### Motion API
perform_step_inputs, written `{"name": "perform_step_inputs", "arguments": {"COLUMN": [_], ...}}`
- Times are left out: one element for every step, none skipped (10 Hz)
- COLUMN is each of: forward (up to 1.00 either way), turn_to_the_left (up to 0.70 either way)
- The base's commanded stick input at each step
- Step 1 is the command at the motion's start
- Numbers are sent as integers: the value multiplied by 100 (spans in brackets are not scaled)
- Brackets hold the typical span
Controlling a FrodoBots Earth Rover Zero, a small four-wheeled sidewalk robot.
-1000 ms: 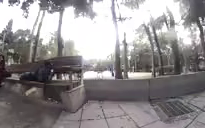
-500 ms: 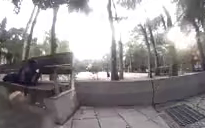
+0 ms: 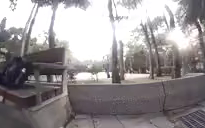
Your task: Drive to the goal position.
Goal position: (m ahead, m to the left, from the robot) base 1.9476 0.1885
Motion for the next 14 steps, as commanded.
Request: {"name": "perform_step_inputs", "arguments": {"forward": [0,0,0,0,0,0,0,0,19,45,55,70,70,62], "turn_to_the_left": [0,0,0,0,0,0,0,0,0,0,0,0,0,0]}}
